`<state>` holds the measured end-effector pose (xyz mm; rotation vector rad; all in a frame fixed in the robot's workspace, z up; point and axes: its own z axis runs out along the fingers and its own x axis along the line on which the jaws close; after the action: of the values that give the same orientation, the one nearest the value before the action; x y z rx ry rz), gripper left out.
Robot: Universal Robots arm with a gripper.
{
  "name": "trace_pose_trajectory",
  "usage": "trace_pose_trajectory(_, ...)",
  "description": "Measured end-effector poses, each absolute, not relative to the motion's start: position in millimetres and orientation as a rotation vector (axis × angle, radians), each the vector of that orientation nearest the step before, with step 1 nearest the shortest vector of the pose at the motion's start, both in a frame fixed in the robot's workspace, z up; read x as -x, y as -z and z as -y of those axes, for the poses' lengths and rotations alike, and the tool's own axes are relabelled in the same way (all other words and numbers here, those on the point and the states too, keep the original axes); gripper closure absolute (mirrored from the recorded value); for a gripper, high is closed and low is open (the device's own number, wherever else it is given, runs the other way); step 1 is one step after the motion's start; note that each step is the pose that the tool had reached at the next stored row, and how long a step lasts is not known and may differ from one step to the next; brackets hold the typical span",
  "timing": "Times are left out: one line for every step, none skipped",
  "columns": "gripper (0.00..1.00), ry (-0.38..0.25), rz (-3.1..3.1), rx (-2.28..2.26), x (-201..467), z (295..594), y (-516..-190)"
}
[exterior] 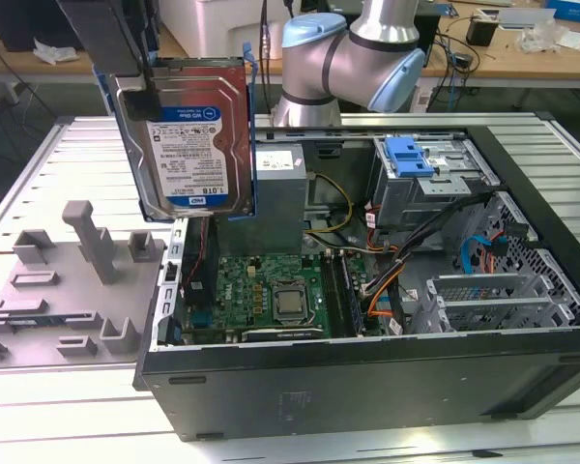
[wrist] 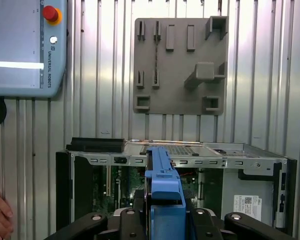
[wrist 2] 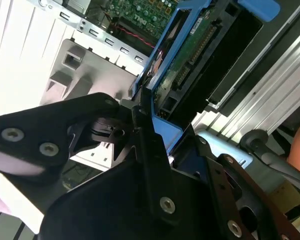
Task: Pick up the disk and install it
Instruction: 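Pick up the disk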
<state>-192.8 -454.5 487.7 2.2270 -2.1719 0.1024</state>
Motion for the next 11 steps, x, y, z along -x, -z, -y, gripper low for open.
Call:
trace_pose_trajectory(0.64, -0.102, 2.172, -2.227, 192.8, 454.5, -487.7)
trace_pose_trajectory(0.64, -0.102, 2.172, -2.227, 192.8, 454.5, -487.8)
trace_pose_trajectory(0.64, -0.102, 2.172, -2.227, 192.7, 454.6, -487.8)
trace_pose_trajectory(0.64, -0.102, 2.172, -2.227, 192.7, 454.6, -487.8)
trace_pose_trajectory(0.64, -0.102, 2.172, -2.227, 192.7, 454.6, -487.7)
trace_pose_trajectory(0.64, -0.102, 2.172, -2.227, 192.7, 454.6, -487.8)
trace_pose_trajectory(0.64, -0.102, 2.172, -2.227, 192.7, 454.6, -487.8)
trace_pose_trajectory(0.64, -0.102, 2.172, -2.227, 192.7, 454.6, -487.8)
trace_pose_trajectory(0.64, -0.102, 2.172, -2.227, 192.7, 454.7, -487.8)
trace_pose_trajectory(0.64, -0.102, 2.171, -2.227, 190.8, 454.8, -487.8)
trace_pose_trajectory(0.64, -0.102, 2.172, -2.227, 187.4, 455.0, -487.8)
